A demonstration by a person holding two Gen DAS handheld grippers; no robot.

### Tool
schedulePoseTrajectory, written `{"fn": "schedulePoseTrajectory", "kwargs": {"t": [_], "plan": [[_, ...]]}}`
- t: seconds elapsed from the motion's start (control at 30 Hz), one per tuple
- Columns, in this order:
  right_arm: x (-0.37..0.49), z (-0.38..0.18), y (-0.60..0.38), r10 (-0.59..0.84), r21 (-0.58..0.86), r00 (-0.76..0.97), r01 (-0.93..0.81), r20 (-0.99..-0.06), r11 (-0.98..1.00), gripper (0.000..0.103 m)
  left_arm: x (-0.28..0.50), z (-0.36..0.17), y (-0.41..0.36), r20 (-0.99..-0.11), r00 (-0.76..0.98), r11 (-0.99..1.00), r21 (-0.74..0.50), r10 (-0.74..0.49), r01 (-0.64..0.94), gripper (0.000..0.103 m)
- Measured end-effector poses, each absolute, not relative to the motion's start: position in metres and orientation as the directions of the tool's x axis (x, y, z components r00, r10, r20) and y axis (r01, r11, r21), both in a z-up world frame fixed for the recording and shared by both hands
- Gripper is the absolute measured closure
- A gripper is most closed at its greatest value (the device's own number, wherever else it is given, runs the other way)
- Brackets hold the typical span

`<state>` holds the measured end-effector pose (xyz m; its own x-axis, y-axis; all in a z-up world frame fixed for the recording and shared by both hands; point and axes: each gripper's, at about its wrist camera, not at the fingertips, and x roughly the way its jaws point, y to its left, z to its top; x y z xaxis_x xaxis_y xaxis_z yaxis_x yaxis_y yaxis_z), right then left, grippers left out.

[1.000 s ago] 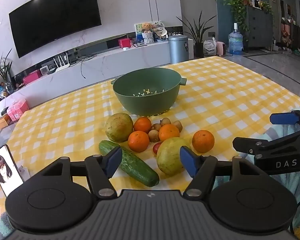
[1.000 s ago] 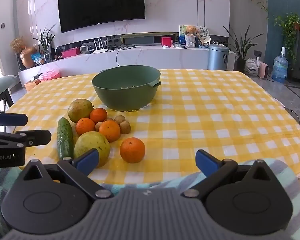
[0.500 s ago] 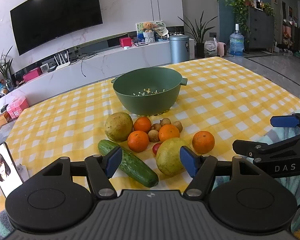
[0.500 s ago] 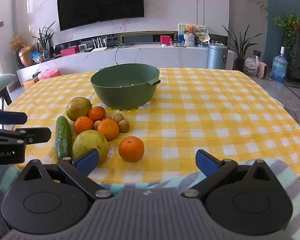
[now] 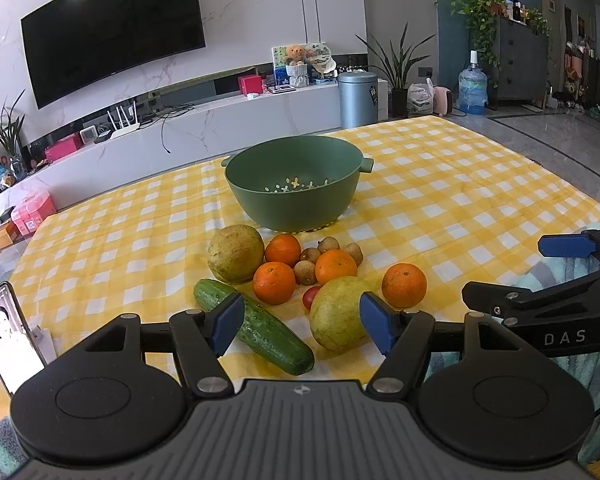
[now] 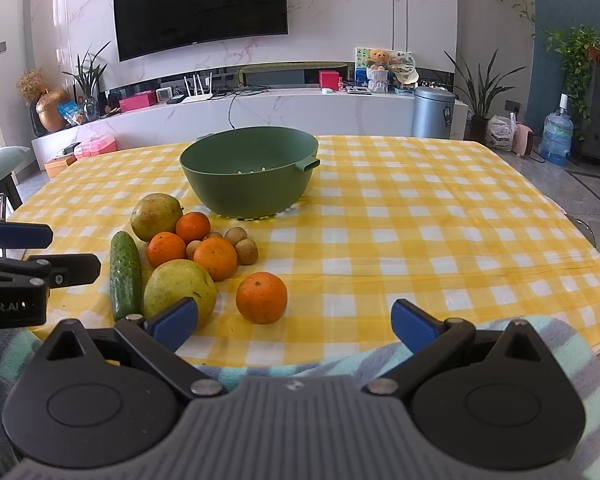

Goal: Organize fruits

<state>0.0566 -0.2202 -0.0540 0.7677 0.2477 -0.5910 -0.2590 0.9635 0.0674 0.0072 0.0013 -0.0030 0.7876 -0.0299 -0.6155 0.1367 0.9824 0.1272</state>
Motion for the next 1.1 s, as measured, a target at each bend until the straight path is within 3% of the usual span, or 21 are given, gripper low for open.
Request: {"fn": "schedulePoseTrajectory", "kwargs": {"t": [1.1], "plan": [[0.0576, -0.0553, -0.2187, 0.244, 0.063, 0.766, -0.259, -0.595, 0.964, 0.004, 0.0070, -0.0012, -0.0028, -0.613, 0.789, 0.984, 0.118, -0.034, 0.134, 0.025]]}}
